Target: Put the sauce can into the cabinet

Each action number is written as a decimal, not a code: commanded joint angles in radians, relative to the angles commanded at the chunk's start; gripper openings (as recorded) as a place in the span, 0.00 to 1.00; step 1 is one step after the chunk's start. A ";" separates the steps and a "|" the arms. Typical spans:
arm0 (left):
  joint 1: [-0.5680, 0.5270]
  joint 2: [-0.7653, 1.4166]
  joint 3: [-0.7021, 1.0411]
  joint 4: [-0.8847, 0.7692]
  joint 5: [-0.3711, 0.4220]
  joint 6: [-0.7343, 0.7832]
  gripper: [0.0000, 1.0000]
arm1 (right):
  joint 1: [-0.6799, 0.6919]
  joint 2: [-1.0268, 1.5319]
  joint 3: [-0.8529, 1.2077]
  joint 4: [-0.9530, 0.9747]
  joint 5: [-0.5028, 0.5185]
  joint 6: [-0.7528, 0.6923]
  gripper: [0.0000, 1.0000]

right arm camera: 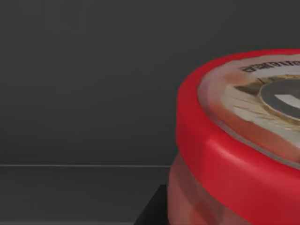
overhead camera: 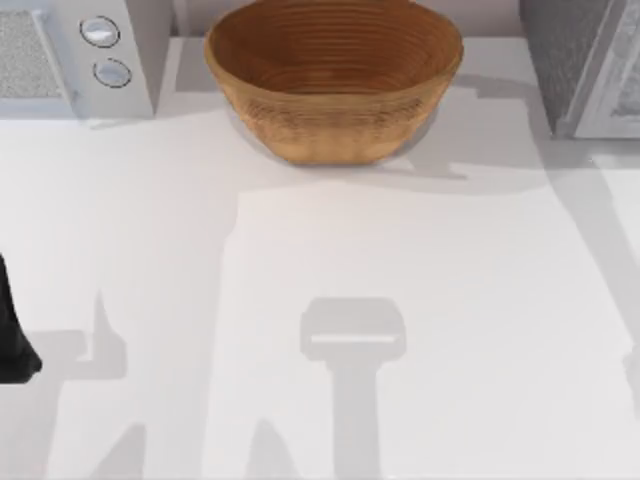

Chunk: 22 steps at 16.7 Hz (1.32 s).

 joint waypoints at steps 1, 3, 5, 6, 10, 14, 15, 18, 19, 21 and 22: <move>0.000 0.000 0.000 0.000 0.000 0.000 1.00 | -0.005 0.028 0.026 0.005 -0.004 -0.002 0.00; 0.000 0.000 0.000 0.000 0.000 0.000 1.00 | -0.015 0.077 0.075 0.017 -0.011 -0.004 0.00; 0.000 0.000 0.000 0.000 0.000 0.000 1.00 | -0.027 0.141 0.131 0.030 -0.019 -0.002 0.00; 0.000 0.000 0.000 0.000 0.000 0.000 1.00 | -0.033 0.177 0.161 0.035 -0.024 -0.002 0.00; 0.000 0.000 0.000 0.000 0.000 0.000 1.00 | -0.051 0.293 0.261 0.058 -0.047 -0.001 0.00; 0.000 0.000 0.000 0.000 0.000 0.000 1.00 | -0.052 0.303 0.270 0.061 -0.050 -0.001 0.00; 0.000 0.000 0.000 0.000 0.000 0.000 1.00 | -0.052 0.303 0.270 0.061 -0.050 -0.001 0.00; 0.000 0.000 0.000 0.000 0.000 0.000 1.00 | -0.052 0.303 0.270 0.061 -0.050 -0.001 0.23; 0.000 0.000 0.000 0.000 0.000 0.000 1.00 | -0.052 0.303 0.270 0.061 -0.050 -0.001 0.30; 0.000 0.000 0.000 0.000 0.000 0.000 1.00 | -0.052 0.303 0.270 0.061 -0.050 -0.001 0.45; 0.000 0.000 0.000 0.000 0.000 0.000 1.00 | -0.052 0.303 0.270 0.061 -0.050 -0.001 0.53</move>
